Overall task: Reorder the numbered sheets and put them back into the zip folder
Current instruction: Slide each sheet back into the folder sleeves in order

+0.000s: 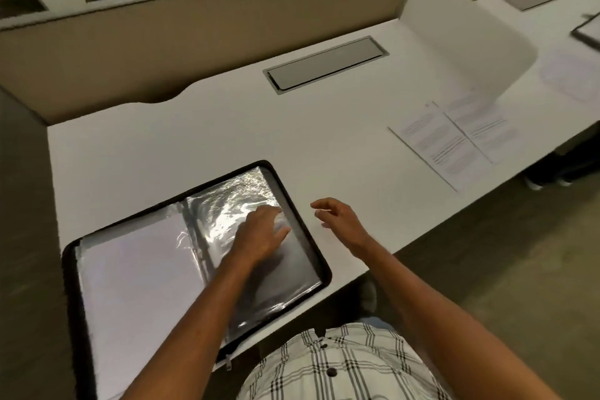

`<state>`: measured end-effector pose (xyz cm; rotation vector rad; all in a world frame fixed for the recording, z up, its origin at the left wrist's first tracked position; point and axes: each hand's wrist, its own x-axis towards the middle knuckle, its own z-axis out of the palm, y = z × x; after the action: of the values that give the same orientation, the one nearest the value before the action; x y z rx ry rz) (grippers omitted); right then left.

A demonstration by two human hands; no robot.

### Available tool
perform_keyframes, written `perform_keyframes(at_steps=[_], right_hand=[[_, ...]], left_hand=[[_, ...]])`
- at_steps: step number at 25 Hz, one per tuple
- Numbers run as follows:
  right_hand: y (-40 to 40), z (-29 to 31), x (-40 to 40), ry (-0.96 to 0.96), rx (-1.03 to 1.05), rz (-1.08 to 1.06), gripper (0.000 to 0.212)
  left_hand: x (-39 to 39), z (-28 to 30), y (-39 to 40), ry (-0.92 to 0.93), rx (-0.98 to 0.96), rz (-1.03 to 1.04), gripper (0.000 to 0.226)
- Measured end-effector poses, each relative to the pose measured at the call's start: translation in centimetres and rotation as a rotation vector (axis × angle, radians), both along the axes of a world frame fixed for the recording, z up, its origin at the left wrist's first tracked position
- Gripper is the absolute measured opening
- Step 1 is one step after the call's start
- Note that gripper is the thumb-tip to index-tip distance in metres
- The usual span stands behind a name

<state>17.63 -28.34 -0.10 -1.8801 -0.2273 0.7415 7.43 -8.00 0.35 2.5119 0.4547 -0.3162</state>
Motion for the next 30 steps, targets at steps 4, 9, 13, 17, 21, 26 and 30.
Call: perform_keyframes(at_steps=[4,9,13,17,21,26,30], right_hand=[[-8.0,0.0,7.7,-0.107,-0.046,-0.162,0.022],[-18.4,-1.0,17.7,-0.193,-0.113,-0.218,0.026],[-24.5,-2.5,24.7,-0.258,-0.21,-0.169,0.037],[-28.2,-4.4,30.1,-0.372,-0.339,-0.12,0.054],[-30.1,-6.6,33.4,-0.468,-0.469,-0.051,0.061],[-30.4,-8.0,34.0,-0.521,-0.626,0.063,0.065],[-28.8,-8.3,32.6,-0.567,-0.633,0.088,0.067]], left_hand=[[10.3,-0.1,-7.7,-0.039,-0.038,-0.097,0.056],[21.8,-0.7,-18.2,0.001,-0.073,-0.175,0.058],[28.9,-1.0,-25.0,0.001,-0.052,-0.178,0.067],[34.1,-2.4,-29.4,-0.007,0.062,-0.203,0.077],[36.9,-4.7,-31.1,0.053,0.198,-0.238,0.078],[37.8,-5.9,-31.0,0.058,0.246,-0.228,0.074],[37.9,-6.0,-30.9,-0.026,-0.033,0.057,0.073]])
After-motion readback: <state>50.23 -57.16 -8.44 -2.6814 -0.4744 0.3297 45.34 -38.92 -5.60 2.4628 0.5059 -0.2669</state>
